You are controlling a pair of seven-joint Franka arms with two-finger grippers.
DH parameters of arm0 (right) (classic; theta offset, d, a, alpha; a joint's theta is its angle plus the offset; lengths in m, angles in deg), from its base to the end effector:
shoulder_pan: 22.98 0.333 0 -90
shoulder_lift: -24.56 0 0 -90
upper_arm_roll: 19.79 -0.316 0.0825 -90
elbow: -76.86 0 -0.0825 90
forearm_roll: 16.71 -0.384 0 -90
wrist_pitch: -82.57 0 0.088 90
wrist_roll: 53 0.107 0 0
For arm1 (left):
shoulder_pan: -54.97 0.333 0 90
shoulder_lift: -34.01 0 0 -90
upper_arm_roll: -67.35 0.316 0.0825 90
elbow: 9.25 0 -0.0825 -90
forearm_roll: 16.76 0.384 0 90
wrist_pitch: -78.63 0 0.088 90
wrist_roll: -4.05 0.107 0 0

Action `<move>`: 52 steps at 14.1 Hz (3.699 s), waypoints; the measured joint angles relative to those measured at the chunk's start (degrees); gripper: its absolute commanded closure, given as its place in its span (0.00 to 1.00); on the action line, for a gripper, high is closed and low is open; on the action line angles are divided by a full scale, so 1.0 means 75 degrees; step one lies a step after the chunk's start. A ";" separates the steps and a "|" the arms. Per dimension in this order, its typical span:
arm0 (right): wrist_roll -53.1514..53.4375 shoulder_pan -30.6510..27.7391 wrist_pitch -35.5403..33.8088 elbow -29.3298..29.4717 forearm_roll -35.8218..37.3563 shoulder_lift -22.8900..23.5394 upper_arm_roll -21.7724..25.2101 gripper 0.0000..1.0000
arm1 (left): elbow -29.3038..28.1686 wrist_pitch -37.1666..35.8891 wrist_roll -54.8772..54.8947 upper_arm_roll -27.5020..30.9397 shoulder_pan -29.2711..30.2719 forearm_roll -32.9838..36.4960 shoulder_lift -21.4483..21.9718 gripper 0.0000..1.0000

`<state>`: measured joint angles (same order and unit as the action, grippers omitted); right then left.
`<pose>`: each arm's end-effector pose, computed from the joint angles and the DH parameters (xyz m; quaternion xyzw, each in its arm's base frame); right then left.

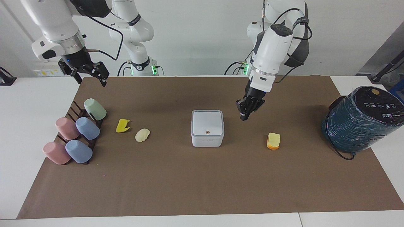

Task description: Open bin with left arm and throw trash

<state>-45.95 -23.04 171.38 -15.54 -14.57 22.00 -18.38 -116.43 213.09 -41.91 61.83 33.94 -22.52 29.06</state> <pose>0.5378 -0.0182 0.6274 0.9970 -0.0745 -0.0081 0.0185 0.5531 -0.2762 0.5072 0.9608 0.1933 0.1288 0.1515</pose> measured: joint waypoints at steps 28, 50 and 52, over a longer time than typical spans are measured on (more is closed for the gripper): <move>0.0000 0.0031 0.0670 -0.0210 0.0000 0.0000 -0.0044 0.00 | -0.0288 0.2208 -0.0996 0.0063 -0.1471 -0.0296 -0.1442 0.99; 0.0934 0.1261 0.6295 -0.3296 -0.0043 0.1947 -0.0134 0.00 | 0.0295 -0.1091 0.4114 0.0266 0.1846 -0.0315 -0.1024 0.00; 0.0934 0.1259 0.6974 -0.3907 -0.0043 0.2017 -0.0123 0.00 | -0.0010 -0.0596 0.4654 0.0266 0.1925 -0.0315 -0.1030 0.00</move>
<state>-38.94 -13.59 223.68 -44.84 -14.89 37.13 -19.30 -116.50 208.62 -7.01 63.83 48.38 -24.89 21.34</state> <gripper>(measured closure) 0.000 0.000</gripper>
